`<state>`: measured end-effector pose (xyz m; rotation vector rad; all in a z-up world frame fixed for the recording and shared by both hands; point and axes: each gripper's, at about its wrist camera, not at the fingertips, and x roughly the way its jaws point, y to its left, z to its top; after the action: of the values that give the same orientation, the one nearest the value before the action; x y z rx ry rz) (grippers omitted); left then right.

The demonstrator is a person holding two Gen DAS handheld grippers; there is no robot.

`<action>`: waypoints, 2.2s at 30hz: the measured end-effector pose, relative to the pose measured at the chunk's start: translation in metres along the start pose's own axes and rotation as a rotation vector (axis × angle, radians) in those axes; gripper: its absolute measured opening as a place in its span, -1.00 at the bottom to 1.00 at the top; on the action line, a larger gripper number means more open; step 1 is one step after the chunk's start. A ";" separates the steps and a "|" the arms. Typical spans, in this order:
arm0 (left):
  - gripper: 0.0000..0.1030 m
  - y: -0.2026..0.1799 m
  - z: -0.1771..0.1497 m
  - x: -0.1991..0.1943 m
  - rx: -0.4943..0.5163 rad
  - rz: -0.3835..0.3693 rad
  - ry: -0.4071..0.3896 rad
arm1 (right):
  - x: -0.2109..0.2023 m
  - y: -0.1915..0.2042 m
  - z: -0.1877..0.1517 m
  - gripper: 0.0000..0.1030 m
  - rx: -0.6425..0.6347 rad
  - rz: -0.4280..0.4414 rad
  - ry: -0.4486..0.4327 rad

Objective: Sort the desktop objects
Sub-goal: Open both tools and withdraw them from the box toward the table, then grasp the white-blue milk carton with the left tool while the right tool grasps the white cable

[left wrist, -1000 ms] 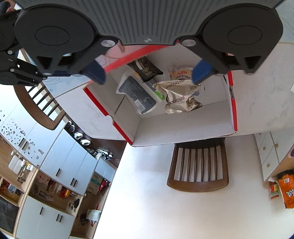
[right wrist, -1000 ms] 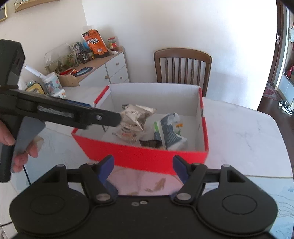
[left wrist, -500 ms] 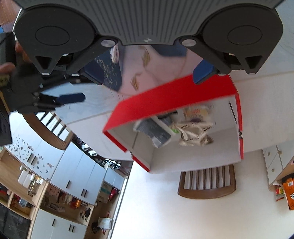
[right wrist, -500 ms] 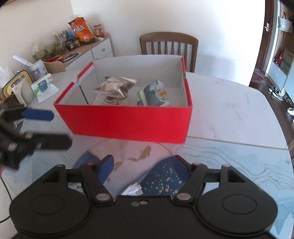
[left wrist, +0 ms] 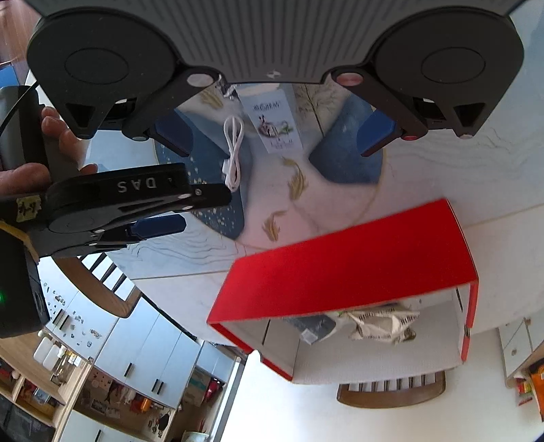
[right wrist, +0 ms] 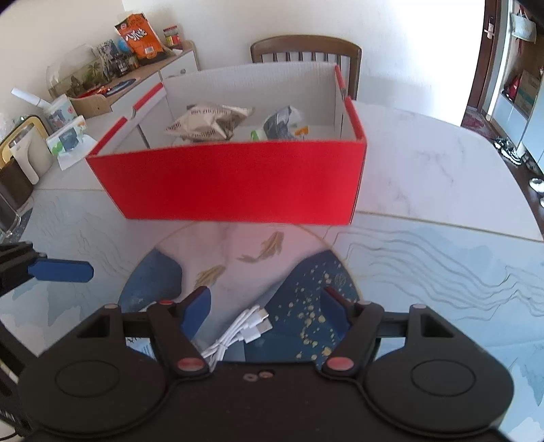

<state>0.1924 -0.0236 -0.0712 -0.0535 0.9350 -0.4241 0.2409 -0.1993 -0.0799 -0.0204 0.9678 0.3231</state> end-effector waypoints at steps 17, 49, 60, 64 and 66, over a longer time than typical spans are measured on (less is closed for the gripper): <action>0.99 0.001 -0.015 0.015 -0.044 0.007 0.028 | 0.032 0.010 -0.016 0.36 0.056 -0.038 0.076; 0.58 -0.003 -0.021 0.021 0.003 0.013 0.020 | 0.024 -0.011 -0.027 -0.44 0.001 -0.093 0.104; -0.05 -0.001 -0.021 0.026 -0.003 0.027 0.032 | 0.022 -0.010 -0.029 -0.79 0.000 -0.110 0.097; -0.27 0.000 -0.021 0.026 0.002 0.019 0.034 | 0.022 -0.010 -0.029 -0.81 0.000 -0.106 0.094; -0.35 0.000 -0.022 0.027 0.005 0.027 0.035 | 0.022 -0.011 -0.029 -0.82 0.007 -0.100 0.094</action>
<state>0.1892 -0.0307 -0.1046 -0.0292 0.9679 -0.4036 0.2318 -0.2089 -0.1154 -0.0780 1.0570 0.2280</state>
